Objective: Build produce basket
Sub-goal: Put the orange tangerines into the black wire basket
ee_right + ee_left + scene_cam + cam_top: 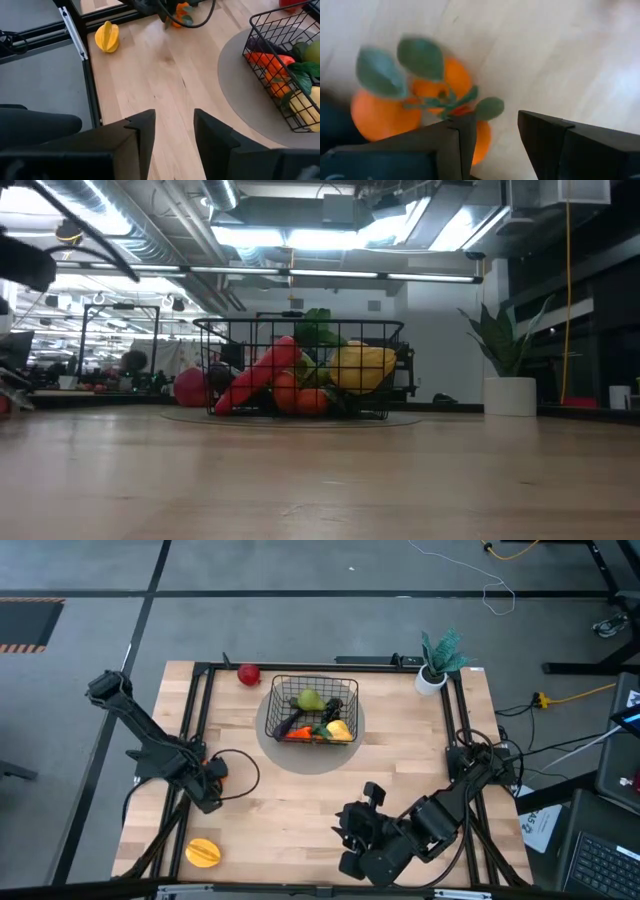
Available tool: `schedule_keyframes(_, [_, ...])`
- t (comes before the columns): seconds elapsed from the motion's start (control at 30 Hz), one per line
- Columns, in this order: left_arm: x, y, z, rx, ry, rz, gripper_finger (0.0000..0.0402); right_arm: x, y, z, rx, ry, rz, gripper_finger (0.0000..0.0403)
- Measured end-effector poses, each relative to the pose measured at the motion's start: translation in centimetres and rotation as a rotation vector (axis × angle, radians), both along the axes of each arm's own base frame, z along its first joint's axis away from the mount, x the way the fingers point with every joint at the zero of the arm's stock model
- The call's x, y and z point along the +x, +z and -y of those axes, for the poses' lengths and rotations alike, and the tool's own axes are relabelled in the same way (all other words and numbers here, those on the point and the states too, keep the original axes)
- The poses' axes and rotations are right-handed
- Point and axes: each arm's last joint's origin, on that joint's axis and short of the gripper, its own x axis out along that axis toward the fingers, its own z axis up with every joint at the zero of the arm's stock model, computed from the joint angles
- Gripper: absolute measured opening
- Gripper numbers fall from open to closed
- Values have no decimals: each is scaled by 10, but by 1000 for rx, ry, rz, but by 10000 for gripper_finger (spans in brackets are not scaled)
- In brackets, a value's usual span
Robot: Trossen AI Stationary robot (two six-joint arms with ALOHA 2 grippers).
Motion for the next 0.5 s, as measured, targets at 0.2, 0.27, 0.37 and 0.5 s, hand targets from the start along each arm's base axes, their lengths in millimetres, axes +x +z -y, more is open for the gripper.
schedule_keyframes(0.2, [3, -6, 2, -41, 156, -93, 132, 0, 0, 0, -27, 26, -7, 124])
schedule_keyframes(0.27, [3, -6, 1, -43, 179, -93, 132, 0, 0, 0, -41, 40, -10, 124])
schedule_keyframes(0.37, [5, 0, 3, -55, 188, -81, 132, 0, 0, 0, -60, 58, -15, 124])
schedule_keyframes(0.5, [10, 20, 7, -59, 229, -57, 132, 0, 0, 0, -79, 76, -19, 124])
